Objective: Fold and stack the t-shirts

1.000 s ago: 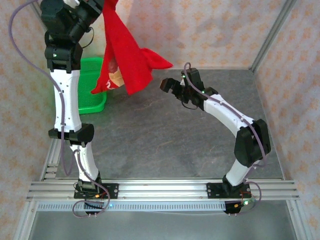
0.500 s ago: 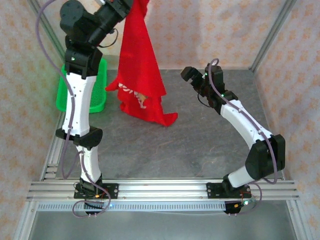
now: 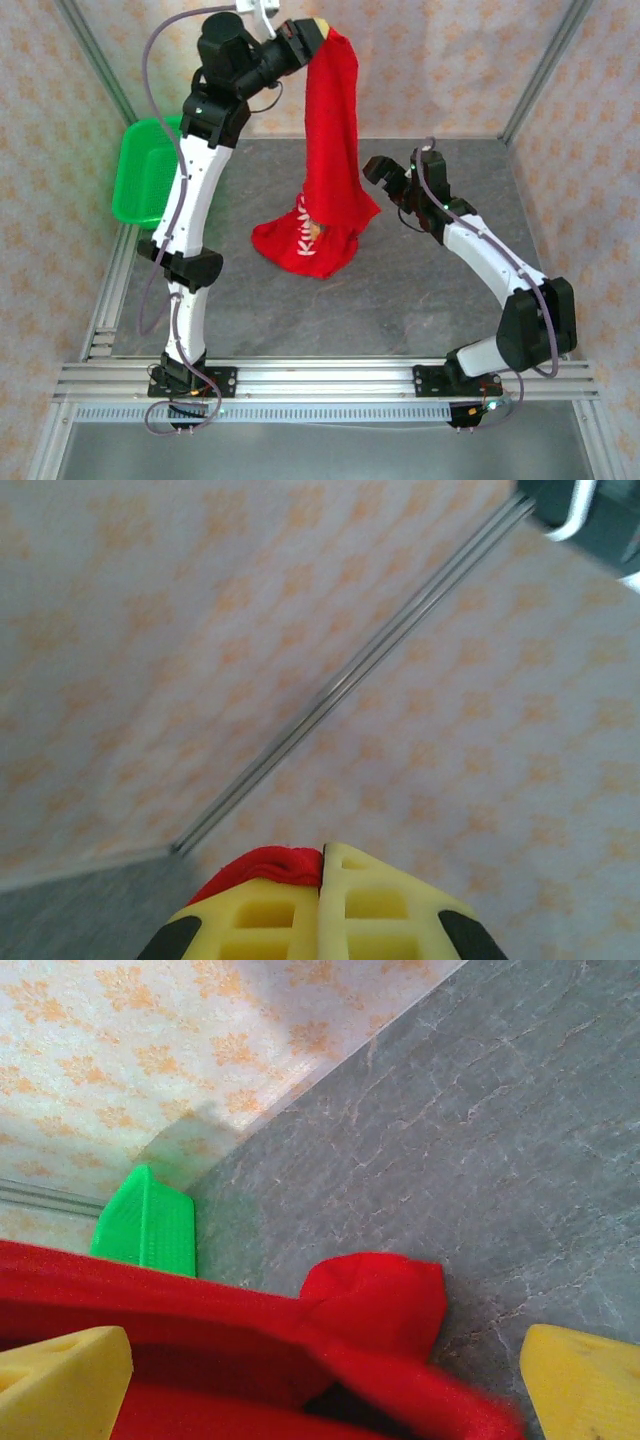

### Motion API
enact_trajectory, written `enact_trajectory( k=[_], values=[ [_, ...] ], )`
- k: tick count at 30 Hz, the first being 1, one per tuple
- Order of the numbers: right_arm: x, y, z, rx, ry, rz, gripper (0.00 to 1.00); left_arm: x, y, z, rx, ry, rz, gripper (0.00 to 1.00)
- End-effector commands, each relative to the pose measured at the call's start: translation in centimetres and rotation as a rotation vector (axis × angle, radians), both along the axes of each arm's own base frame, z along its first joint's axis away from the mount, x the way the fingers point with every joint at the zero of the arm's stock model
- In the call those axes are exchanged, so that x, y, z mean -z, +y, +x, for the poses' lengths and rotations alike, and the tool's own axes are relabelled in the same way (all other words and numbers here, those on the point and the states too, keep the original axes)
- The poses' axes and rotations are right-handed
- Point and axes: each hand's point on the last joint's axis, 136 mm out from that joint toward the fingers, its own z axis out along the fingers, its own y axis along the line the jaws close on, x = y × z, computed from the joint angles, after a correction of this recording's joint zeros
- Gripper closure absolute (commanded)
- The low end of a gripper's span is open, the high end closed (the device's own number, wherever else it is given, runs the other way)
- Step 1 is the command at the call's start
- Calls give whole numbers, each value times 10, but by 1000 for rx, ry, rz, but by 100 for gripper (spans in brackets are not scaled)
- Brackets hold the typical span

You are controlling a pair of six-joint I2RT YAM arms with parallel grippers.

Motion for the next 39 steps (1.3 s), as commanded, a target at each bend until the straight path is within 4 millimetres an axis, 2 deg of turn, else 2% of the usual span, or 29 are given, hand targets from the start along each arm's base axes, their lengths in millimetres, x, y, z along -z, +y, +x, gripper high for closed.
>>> enact_trajectory(
  k=[1,5,7,10,13,18,19,20,23,26,27,28,30,31,34,35,36,37,38,39],
  values=[
    [-7,-20,-13,27,-4,-101,0,75,-29,-1,37,170,170,100],
    [-3,-21,-24,-16,9,-149,1,167,-74,-11,108,371,290,100],
    [7,-22,-32,-24,44,-157,3,212,-97,-20,136,461,333,100],
    [28,-41,-46,65,118,-187,3,266,-128,-31,193,577,322,100],
    [37,-67,-55,188,146,-179,2,303,-151,-46,241,663,317,100],
    [43,-108,-60,351,186,-128,2,338,-189,-84,369,745,304,100],
    [34,-117,-65,392,168,-116,2,346,-192,-89,380,773,289,100],
    [33,-126,-67,430,171,-112,2,353,-192,-91,384,791,277,100],
    [30,-145,-70,513,152,-50,2,361,-190,-96,383,809,262,100],
    [38,-147,-66,507,177,30,3,362,-190,-101,400,809,248,100],
    [41,-143,-63,484,193,57,4,361,-191,-102,410,805,238,94],
    [43,-137,-60,460,203,79,4,359,-192,-103,424,794,224,83],
    [46,-125,-56,408,235,123,5,349,-194,-105,457,768,185,51],
    [53,-121,-54,396,266,133,6,344,-192,-104,465,755,170,41],
    [63,-106,-53,339,335,198,6,320,-172,-94,432,703,127,24],
    [65,-99,-54,314,358,223,7,313,-162,-90,415,689,113,8],
    [67,-94,-56,292,384,244,8,304,-150,-86,398,678,102,0],
    [70,-90,-59,274,414,256,8,301,-140,-83,382,673,104,0],
    [73,-86,-63,257,442,264,8,288,-125,-83,358,650,111,0],
    [75,-82,-68,236,461,272,8,286,-111,-83,329,646,136,0]
  ],
)
